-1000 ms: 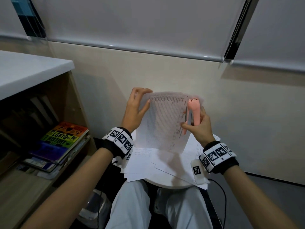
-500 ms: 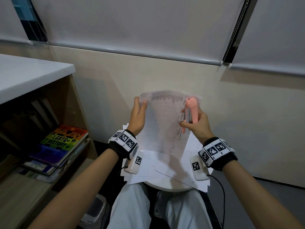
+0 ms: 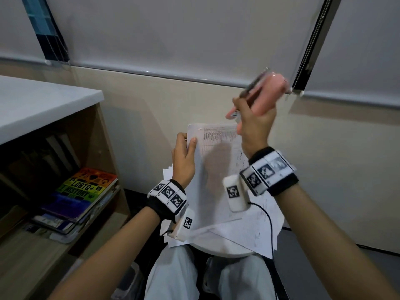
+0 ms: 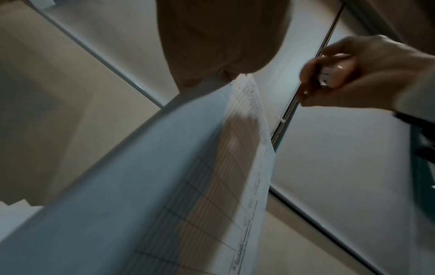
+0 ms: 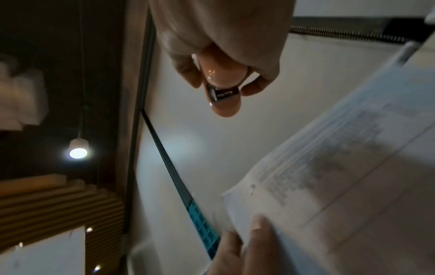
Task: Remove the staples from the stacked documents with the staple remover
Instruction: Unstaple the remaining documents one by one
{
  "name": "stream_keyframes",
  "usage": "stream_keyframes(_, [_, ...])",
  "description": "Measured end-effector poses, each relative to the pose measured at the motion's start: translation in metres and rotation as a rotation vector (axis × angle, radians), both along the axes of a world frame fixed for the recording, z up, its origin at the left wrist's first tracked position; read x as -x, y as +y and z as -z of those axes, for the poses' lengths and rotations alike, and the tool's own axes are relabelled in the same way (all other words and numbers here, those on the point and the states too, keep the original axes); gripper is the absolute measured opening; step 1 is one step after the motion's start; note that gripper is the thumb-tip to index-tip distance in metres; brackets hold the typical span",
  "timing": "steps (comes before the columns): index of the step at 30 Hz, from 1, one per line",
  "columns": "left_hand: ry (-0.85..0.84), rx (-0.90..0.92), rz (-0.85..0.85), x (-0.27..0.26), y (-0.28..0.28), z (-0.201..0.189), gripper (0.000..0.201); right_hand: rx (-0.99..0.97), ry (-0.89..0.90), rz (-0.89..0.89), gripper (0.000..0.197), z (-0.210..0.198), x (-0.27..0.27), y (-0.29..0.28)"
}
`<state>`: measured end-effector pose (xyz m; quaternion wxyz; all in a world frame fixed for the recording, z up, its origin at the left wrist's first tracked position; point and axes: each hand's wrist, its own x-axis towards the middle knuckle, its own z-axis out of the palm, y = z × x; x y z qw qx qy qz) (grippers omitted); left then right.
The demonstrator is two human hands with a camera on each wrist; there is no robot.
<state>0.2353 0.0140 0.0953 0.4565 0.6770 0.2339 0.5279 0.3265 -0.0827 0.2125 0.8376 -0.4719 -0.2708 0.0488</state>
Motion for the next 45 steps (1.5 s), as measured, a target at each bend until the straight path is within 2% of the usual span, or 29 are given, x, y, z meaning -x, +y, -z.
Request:
stream_keyframes(4, [-0.002, -0.01, 0.011, 0.006, -0.015, -0.001, 0.016, 0.019, 0.085, -0.061, 0.004, -0.01, 0.014, 0.035])
stream_keyframes(8, [0.004, -0.003, 0.043, 0.011, -0.026, -0.001, 0.023, 0.198, 0.077, 0.013, 0.018, -0.001, 0.02, 0.051])
stream_keyframes(11, [0.026, 0.003, 0.047, 0.013, -0.028, 0.002, 0.027, 0.273, -0.073, 0.096, 0.027, 0.011, 0.023, 0.056])
stream_keyframes(14, [0.036, 0.038, 0.034, 0.014, -0.029, 0.004, 0.026, 0.339, -0.225, 0.189, 0.027, 0.023, 0.026, 0.056])
stream_keyframes(16, [0.046, 0.062, 0.039, 0.014, -0.031, 0.003, 0.026, 0.354, -0.297, 0.22, 0.028, 0.027, 0.03, 0.055])
stream_keyframes(24, [0.021, 0.089, 0.077, 0.018, -0.032, 0.007, 0.023, 0.371, -0.505, 0.324, 0.056, 0.041, 0.033, 0.059])
stream_keyframes(26, [0.017, 0.095, 0.079, 0.018, -0.034, 0.007, 0.022, 0.372, -0.524, 0.316, 0.057, 0.044, 0.032, 0.058])
stream_keyframes(30, [0.013, 0.174, 0.194, 0.022, -0.038, 0.011, 0.011, 0.358, -0.435, 0.24, 0.044, 0.047, 0.03, 0.056])
stream_keyframes(32, [0.05, 0.205, 0.283, 0.024, -0.037, 0.018, 0.022, 0.345, -0.399, 0.198, 0.037, 0.048, 0.027, 0.055])
stream_keyframes(35, [0.107, 0.146, 0.328, 0.027, -0.038, 0.031, 0.042, 0.315, -0.369, 0.161, 0.026, 0.047, 0.025, 0.054])
stream_keyframes(42, [0.049, 0.229, 0.41, 0.027, -0.038, 0.031, 0.042, 0.384, -0.316, 0.227, 0.029, 0.049, 0.012, 0.049])
stream_keyframes(45, [0.082, 0.23, 0.422, 0.03, -0.03, 0.034, 0.043, 0.301, -0.092, 0.217, 0.027, 0.044, -0.001, 0.036])
